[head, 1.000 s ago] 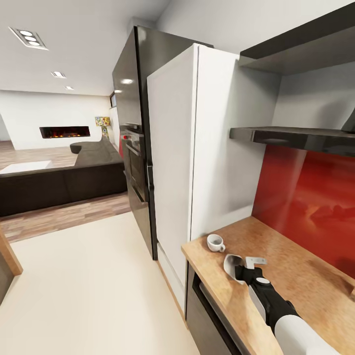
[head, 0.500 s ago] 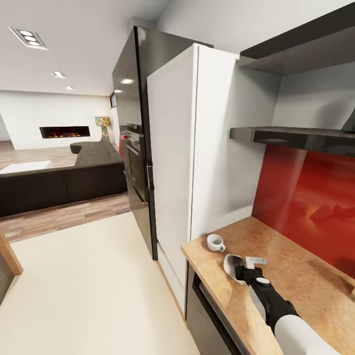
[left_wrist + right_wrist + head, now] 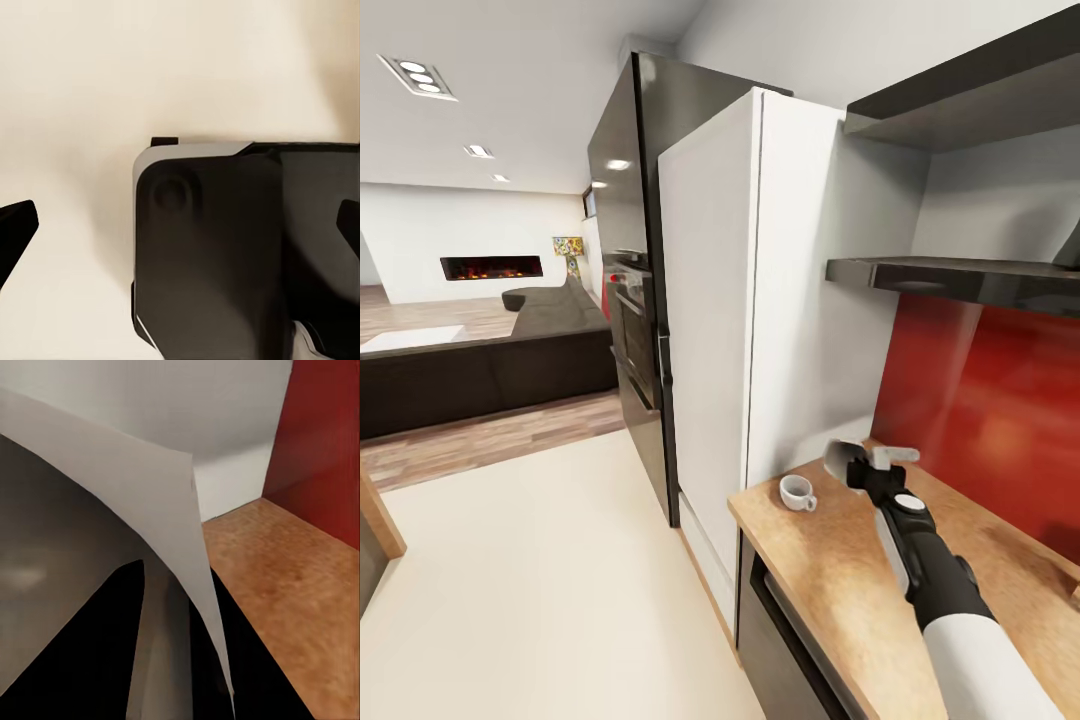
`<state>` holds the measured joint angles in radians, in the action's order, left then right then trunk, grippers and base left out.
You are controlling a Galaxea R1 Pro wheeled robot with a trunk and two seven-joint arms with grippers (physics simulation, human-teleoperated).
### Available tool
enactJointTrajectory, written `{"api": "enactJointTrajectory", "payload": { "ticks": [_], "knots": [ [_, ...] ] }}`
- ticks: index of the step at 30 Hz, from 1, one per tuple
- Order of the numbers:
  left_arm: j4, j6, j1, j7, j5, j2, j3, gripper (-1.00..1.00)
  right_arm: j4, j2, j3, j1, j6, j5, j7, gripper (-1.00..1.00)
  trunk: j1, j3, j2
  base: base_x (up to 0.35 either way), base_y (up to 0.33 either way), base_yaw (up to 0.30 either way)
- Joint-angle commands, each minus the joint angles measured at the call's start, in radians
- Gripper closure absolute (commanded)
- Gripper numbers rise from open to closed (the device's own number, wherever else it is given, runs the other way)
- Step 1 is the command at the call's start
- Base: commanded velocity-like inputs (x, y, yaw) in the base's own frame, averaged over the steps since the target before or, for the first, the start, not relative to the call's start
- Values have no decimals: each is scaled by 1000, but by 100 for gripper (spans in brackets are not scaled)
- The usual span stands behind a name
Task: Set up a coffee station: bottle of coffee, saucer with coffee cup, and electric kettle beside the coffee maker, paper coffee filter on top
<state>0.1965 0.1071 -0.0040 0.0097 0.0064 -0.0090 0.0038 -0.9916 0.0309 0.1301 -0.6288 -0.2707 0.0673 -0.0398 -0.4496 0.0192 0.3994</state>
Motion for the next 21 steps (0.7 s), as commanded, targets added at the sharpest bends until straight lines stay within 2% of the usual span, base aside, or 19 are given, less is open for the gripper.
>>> {"api": "enactJointTrajectory", "payload": {
  "ticks": [1, 5, 12, 17, 21],
  "knots": [
    [0, 4, 0, 1, 0, 0, 0, -100, -23, -1, -2, 0, -33, 5, 0, 100, 0, 0, 1, 0, 0, 0],
    [4, 6, -2, 1, 0, 0, 0, -100, -30, -3, -3, 0, -54, 6, 0, 100, 0, 0, 1, 0, 0, 0],
    [9, 8, -6, 2, 1, -2, 1, -100, 17, -10, -3, 0, -54, 5, 0, 100, 0, 0, 1, 0, 0, 0],
    [10, 8, -7, 2, 1, -3, 1, -100, 22, -15, -4, 1, -55, 2, -2, 100, 0, 0, 1, -20, 0, -273],
    [10, 8, -7, 2, 1, -4, 1, -100, 23, -19, -4, 1, -55, 3, -2, 100, 0, 0, 1, -208, 0, -297]
  ]
}}
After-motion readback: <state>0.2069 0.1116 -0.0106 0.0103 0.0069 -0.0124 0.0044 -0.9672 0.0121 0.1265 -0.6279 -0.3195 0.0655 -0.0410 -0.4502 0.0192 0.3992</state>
